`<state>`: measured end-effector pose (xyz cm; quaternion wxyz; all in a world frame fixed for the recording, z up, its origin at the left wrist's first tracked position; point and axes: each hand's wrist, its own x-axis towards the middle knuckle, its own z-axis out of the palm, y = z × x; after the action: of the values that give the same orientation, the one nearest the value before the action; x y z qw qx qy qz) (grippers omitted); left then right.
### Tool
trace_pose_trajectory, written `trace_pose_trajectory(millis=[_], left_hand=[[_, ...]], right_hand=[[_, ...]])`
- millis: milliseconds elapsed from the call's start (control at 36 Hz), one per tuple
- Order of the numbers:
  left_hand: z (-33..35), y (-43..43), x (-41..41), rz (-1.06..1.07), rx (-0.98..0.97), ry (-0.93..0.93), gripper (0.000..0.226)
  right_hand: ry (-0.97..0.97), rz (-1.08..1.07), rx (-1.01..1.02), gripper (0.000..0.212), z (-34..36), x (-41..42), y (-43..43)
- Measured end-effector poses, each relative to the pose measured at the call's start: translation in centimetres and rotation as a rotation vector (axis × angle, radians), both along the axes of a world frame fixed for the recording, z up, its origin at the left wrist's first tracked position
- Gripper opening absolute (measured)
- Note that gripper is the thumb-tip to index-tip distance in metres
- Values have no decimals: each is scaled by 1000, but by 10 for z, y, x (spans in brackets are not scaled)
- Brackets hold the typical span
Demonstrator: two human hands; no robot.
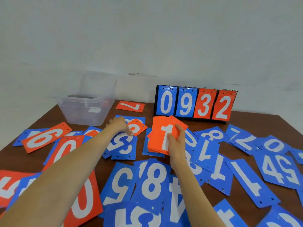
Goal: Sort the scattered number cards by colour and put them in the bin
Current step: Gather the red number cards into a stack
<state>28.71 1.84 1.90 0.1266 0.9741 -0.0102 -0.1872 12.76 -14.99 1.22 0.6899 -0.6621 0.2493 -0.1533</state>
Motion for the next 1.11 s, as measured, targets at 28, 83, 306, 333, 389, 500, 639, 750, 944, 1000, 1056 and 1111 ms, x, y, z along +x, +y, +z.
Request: trace_pose_trajectory(millis=[28,83,306,333,389,500,639,750,944,1000,1056,1111], left_hand=[[-2,1,3,11,-24,15,85],[-2,0,3,38,-34,13,89],[6,-12,-14,117,-213,-265,26],[10,-12,-18,129,-261,-307,25],[19,-10,-27,139,-357,-413,27],[39,-6,-42,121,-645,-515,19],[70,-5,-70,69,-791,-556,7],[84,-5,-97,32,-853,-600,10],[103,-10,-163,-30,-1006,-550,18],[100,-11,-184,-21,-1112,-429,17],[96,-14,-207,-2,-1230,-311,13],[90,-17,-228,24,-1332,-156,11]], right_hand=[[8,0,2,44,-2,0,0],[16,-1,22,44,-5,0,0],[8,3,3,44,-3,-17,3],[5,6,-1,44,-1,-21,3],[1,11,-12,44,4,-29,4],[-20,10,-19,43,13,-50,7],[-61,6,-34,42,27,-79,8],[-87,-5,-20,42,36,-102,7],[-154,-40,-3,42,45,-139,5],[-174,-55,-9,41,45,-148,4],[-190,-63,2,40,45,-158,4],[-200,-67,35,40,44,-165,5]])
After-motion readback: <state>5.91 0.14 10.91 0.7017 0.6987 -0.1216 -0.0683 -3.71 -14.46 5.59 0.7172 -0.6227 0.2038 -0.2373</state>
